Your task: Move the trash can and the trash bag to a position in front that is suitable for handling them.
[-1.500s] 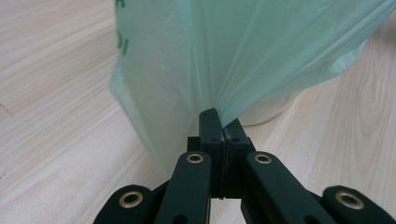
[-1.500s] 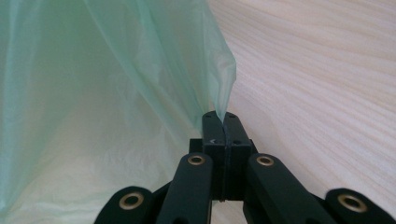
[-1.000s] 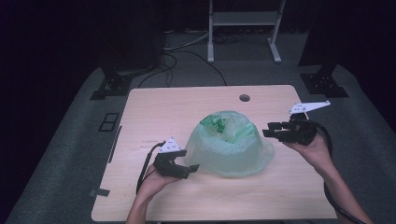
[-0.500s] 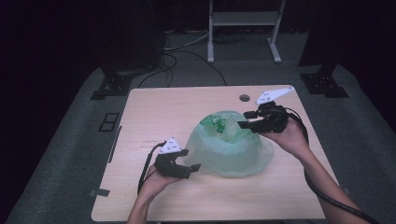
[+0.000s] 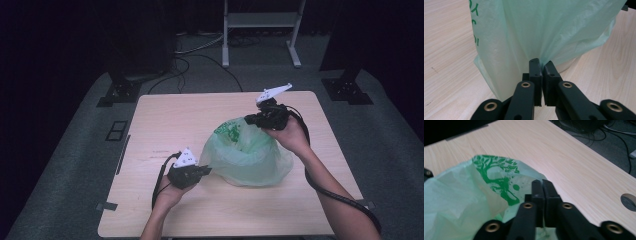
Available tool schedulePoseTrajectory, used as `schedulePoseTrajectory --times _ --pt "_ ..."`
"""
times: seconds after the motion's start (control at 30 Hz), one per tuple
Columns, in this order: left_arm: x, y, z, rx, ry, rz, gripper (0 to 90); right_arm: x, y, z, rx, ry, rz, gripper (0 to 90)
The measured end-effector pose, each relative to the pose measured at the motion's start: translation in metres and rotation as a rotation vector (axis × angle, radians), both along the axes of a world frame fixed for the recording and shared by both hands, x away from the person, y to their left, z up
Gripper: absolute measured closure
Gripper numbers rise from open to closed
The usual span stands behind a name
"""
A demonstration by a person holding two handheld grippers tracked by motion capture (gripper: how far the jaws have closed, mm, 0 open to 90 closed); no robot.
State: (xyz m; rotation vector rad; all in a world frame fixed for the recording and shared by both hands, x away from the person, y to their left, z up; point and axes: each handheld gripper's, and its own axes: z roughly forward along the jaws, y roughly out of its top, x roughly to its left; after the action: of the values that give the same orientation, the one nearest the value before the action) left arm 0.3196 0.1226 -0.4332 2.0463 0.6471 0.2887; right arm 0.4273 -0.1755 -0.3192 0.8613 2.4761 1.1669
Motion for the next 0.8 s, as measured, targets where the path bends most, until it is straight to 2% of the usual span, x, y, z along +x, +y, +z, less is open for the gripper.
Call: schedulePoseTrajectory --times 0.1,0.17,0.23,0.27,0.37,0.5,0.57,0.63,0.7,0.77,0.8 --pt "0.000 0.000 -0.002 -0.012 0.005 -0.006 90.0 0.007 -0.001 0.000 0.024 0.005 -0.037 90.0" --pt "0.000 0.000 -0.003 -0.014 0.013 -0.015 90.0 0.012 -0.002 0.000 0.022 0.012 -0.065 90.0" --pt "0.000 0.000 -0.003 -0.014 0.014 -0.018 90.0 0.016 -0.002 -0.002 0.026 0.023 -0.071 90.0" --pt "0.000 0.001 -0.004 -0.015 0.022 -0.021 90.0 0.022 -0.001 -0.005 0.012 0.031 -0.092 90.0" --pt "0.001 0.000 -0.007 -0.018 0.028 -0.028 90.0 0.030 -0.003 -0.014 0.014 0.058 -0.118 90.0" --pt "0.001 0.001 -0.008 -0.026 0.034 -0.023 88.8 0.034 -0.007 -0.021 0.012 0.087 -0.123 88.8" --pt "0.002 0.002 -0.007 -0.031 0.045 -0.010 75.3 0.032 -0.010 -0.020 0.011 0.072 -0.141 79.5" --pt "0.001 0.002 -0.006 -0.042 0.040 -0.005 67.5 0.030 -0.014 -0.015 0.034 0.064 -0.142 71.2" --pt "0.001 0.001 -0.005 -0.045 0.043 0.016 54.0 0.025 -0.018 -0.008 0.054 0.048 -0.140 67.5" --pt "0.001 0.001 -0.005 -0.050 0.044 0.017 45.2 0.022 -0.019 -0.005 0.064 0.042 -0.133 64.8" --pt "0.002 0.001 -0.004 -0.052 0.051 0.031 39.2 0.014 -0.020 0.002 0.074 0.029 -0.109 62.9"
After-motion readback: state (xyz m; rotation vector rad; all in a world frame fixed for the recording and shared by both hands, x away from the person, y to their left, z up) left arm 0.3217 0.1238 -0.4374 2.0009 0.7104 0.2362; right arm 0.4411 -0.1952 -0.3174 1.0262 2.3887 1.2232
